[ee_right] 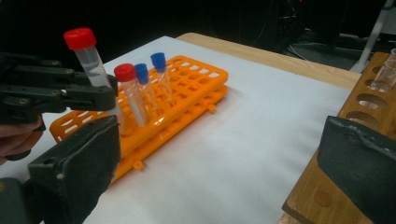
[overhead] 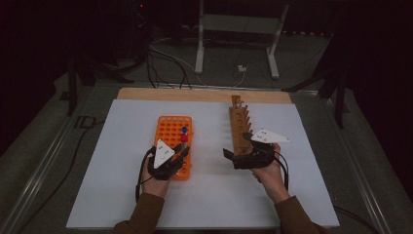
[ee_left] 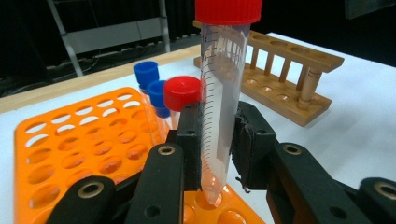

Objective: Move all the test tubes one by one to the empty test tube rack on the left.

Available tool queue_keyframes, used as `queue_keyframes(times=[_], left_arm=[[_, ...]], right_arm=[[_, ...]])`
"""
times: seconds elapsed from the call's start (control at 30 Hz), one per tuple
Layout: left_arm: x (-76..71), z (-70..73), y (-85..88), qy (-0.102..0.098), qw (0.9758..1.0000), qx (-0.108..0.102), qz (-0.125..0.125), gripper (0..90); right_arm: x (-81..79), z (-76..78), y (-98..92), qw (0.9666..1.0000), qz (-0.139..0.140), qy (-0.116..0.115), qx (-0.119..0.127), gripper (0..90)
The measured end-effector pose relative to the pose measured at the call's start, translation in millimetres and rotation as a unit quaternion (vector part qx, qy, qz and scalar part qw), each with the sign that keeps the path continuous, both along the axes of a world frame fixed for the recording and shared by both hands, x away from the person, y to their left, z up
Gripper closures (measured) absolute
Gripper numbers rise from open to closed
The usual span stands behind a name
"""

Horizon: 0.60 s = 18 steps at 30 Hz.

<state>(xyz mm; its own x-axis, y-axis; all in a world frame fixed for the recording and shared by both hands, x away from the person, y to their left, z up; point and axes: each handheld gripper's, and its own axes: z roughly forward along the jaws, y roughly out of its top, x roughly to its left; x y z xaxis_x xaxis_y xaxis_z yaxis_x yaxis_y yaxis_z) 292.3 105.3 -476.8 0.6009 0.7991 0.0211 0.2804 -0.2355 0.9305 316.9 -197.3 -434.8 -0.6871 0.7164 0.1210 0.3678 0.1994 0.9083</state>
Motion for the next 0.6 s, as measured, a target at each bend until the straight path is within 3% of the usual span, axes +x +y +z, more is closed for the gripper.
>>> queue_keyframes(times=[0.3, 0.6], left_arm=[[3.4, -10.9, -4.4, 0.045, 0.9980, 0.044, 0.010, 74.4], [5.0, -16.0, -6.3, 0.069, 0.9957, 0.058, 0.018, 74.5]], right_arm=[[-0.9, 0.8, -0.9, 1.0000, 0.002, -0.001, 0.002, 0.1], [-1.3, 0.5, -0.5, 1.0000, 0.004, -0.001, 0.002, 0.1]])
